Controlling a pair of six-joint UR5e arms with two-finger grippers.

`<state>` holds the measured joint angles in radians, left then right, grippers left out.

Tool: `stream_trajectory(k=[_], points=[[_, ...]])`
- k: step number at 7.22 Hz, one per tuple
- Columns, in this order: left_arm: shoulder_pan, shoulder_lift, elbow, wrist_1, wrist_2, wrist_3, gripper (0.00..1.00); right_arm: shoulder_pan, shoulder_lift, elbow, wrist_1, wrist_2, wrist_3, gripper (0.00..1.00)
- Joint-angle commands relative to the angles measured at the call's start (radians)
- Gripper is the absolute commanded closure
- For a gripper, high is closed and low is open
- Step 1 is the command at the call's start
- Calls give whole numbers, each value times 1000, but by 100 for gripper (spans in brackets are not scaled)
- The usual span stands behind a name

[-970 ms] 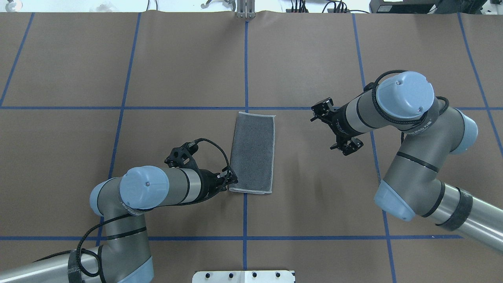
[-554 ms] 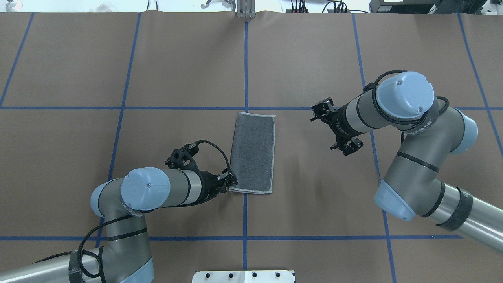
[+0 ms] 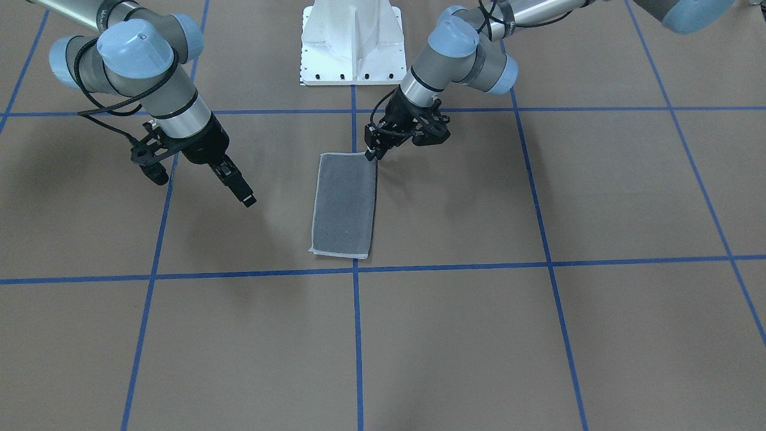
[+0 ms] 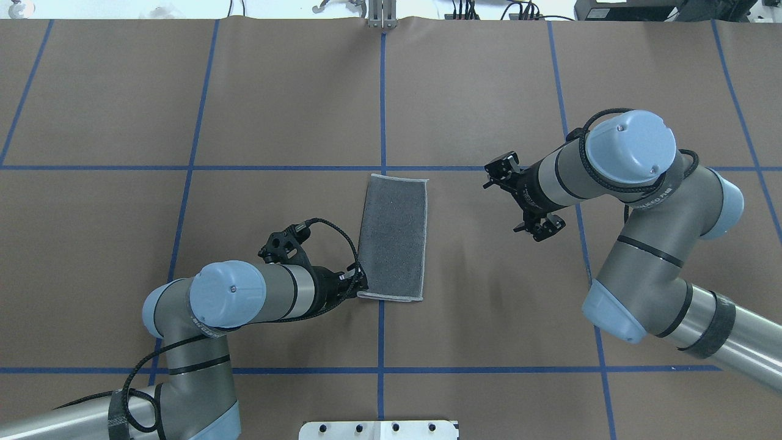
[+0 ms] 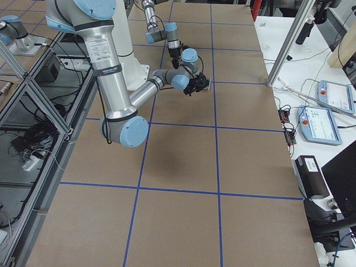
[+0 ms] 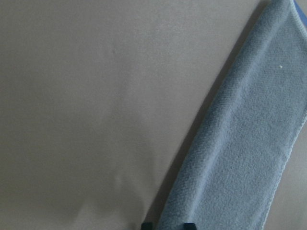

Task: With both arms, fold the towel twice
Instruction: 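Lower the left gripper and grasp the near end of the towel strip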

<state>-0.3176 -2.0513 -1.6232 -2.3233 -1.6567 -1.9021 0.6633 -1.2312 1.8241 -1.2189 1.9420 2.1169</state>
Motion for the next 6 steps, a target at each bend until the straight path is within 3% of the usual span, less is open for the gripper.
stream_trajectory(k=[1, 2, 5, 6], points=[[0, 3, -4, -1, 0, 0, 92, 1, 1, 1, -1, 0, 0, 0], [0, 3, -6, -1, 0, -2, 100, 1, 1, 1, -1, 0, 0, 0], [-1, 6, -62, 15, -2, -5, 100, 7, -7, 1, 1, 18, 0, 0], [0, 0, -95, 72, -3, -5, 100, 13, -13, 1, 2, 31, 0, 0]])
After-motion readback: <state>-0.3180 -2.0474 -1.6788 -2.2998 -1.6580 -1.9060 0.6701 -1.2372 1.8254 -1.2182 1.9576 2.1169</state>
